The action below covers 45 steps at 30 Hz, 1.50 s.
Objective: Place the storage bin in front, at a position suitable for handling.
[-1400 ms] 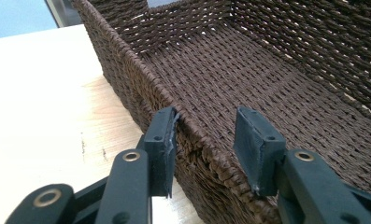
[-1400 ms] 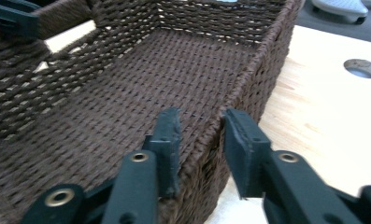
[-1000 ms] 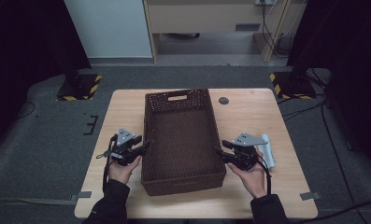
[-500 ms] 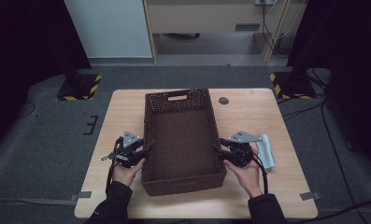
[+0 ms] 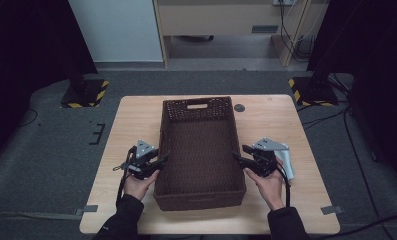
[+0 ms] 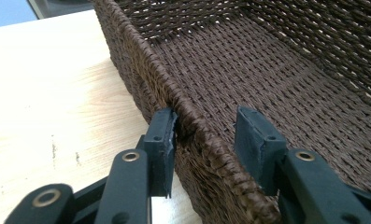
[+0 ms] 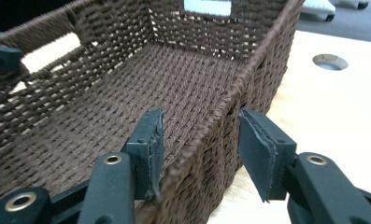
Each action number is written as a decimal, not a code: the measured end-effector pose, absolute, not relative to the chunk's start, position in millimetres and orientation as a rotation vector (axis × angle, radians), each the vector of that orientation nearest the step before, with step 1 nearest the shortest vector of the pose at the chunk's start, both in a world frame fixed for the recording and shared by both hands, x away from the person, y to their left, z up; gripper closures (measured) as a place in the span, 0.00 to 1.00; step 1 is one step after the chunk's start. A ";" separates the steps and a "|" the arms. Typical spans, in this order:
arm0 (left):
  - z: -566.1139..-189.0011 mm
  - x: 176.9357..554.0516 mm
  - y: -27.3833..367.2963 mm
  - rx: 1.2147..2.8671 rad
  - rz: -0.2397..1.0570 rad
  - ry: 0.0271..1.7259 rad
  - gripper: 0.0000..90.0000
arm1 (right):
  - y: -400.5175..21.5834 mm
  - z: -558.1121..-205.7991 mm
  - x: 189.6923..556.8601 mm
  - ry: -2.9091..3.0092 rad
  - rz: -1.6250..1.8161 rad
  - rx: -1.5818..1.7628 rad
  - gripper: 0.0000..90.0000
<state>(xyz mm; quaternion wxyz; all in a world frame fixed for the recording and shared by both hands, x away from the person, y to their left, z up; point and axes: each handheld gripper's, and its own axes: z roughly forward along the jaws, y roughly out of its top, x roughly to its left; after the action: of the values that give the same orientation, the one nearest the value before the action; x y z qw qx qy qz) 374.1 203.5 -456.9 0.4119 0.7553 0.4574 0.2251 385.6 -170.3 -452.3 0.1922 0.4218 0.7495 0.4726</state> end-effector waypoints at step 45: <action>-457.6 361.6 200.6 1.915 0.548 1.133 0.64 | -227.1 -448.6 371.6 1.956 1.309 1.262 0.42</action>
<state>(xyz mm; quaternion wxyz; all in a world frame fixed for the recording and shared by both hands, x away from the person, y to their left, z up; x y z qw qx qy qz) 361.6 200.6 -457.6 0.4125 0.7613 0.4505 0.2177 371.6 -227.1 -448.6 0.2335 0.4594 0.7121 0.4768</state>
